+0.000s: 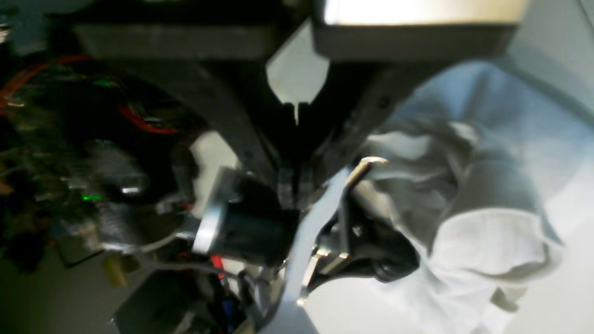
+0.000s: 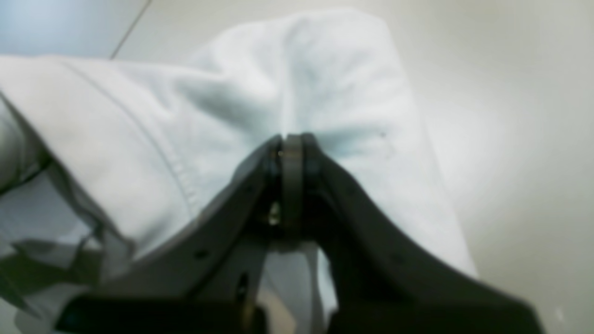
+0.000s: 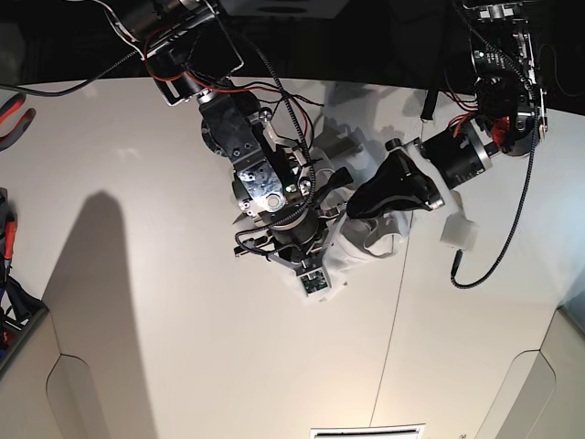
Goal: Layout the t-shirt on the table in an organized manner, then fold the t-shirt properly
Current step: 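Hold the bundle with the left gripper and tuck it with the right gripper, then lift and fold the bundle over with both grippers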
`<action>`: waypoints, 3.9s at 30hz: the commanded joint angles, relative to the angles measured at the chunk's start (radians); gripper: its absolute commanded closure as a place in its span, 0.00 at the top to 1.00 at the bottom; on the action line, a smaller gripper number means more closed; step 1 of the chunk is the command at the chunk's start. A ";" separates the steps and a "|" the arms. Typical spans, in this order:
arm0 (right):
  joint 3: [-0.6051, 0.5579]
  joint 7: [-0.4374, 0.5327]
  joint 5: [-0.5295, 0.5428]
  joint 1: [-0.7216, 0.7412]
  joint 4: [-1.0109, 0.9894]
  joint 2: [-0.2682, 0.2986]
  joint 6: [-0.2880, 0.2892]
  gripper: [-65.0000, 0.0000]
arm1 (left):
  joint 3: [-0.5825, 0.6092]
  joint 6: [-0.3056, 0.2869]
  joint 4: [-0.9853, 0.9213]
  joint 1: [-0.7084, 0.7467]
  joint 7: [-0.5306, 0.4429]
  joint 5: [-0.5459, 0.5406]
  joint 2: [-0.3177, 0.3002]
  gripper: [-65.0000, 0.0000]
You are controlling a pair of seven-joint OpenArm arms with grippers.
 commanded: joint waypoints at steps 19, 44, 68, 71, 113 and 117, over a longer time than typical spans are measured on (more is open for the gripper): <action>0.001 -0.030 -0.005 0.010 0.004 -0.005 -0.010 0.00 | 0.245 0.148 -0.386 -0.173 -0.260 0.440 -0.019 0.00; 0.001 -0.095 -0.041 -0.039 0.003 0.085 -0.010 0.00 | 0.043 0.185 -0.405 -0.211 -0.307 0.469 -0.116 0.00; 0.001 -0.135 -0.116 -0.029 0.193 0.085 -0.010 0.00 | 0.035 -0.010 -0.326 -0.208 0.231 -0.336 -0.150 0.00; 0.001 -0.135 -0.123 -0.010 0.193 0.085 -0.010 0.00 | 0.035 -0.010 -0.326 -0.163 0.234 -0.340 -0.124 0.00; 0.113 -0.124 0.049 0.288 -0.222 0.135 0.384 0.00 | 0.278 0.159 -0.327 -0.237 -0.225 0.541 0.005 0.00; 0.112 -0.238 0.050 0.196 -0.082 0.136 0.386 0.00 | 0.278 0.211 -0.328 -0.277 -0.278 0.602 0.006 0.00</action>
